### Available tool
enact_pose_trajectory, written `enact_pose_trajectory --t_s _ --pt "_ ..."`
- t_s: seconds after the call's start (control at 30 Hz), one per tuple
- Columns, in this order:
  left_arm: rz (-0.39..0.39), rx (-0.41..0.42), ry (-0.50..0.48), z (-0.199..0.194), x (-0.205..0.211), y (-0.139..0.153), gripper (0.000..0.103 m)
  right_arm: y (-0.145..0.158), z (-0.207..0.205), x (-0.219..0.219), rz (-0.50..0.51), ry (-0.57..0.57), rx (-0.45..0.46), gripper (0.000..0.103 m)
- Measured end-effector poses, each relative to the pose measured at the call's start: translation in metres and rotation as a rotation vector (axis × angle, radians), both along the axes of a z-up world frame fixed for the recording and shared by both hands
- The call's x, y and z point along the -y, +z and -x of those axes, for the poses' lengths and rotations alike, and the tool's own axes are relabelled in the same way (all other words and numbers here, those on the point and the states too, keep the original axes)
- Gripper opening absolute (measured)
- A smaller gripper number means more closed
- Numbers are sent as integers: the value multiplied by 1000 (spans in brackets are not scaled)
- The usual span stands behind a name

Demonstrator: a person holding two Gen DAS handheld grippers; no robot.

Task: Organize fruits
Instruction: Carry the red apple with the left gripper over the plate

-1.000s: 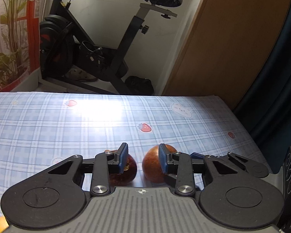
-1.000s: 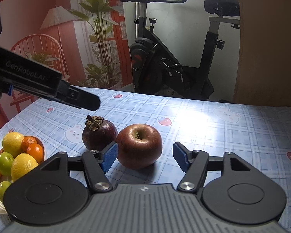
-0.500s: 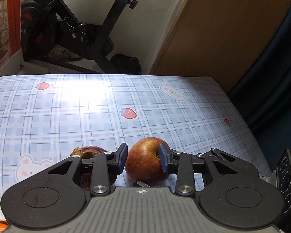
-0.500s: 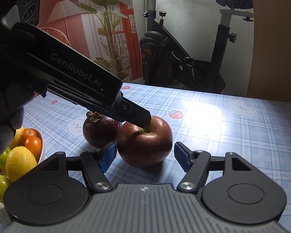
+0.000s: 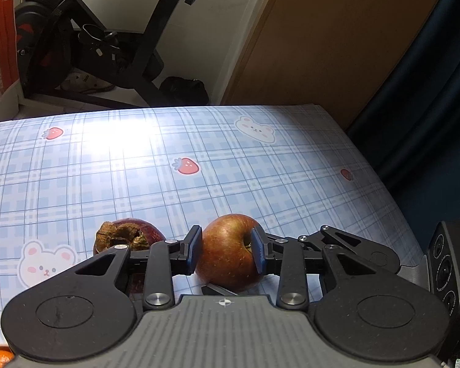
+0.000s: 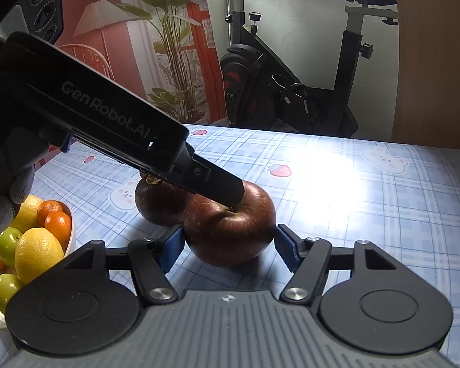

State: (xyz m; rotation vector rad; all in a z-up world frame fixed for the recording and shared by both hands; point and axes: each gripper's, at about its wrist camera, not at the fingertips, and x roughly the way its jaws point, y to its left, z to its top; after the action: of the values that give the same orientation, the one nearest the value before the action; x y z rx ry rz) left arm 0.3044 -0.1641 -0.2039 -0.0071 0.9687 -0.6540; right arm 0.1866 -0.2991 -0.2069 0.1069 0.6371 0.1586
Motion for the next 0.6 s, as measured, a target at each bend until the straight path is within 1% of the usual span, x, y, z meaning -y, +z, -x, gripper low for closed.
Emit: enact_pose_trajectory --t_s 0.17,0.27,0.4,0.6 --pt "-3 14 -22 24 -2 11 37 12 21 -7 3 -11 -3 67" --pt "15 31 -27 41 -12 20 37 23 35 -14 9 -6 4 67" --pt "48 42 -4 63 -36 36 37 39 49 -36 31 25 26 67" --pt "47 86 47 93 -81 60 37 57 57 -82 31 101 63 67"
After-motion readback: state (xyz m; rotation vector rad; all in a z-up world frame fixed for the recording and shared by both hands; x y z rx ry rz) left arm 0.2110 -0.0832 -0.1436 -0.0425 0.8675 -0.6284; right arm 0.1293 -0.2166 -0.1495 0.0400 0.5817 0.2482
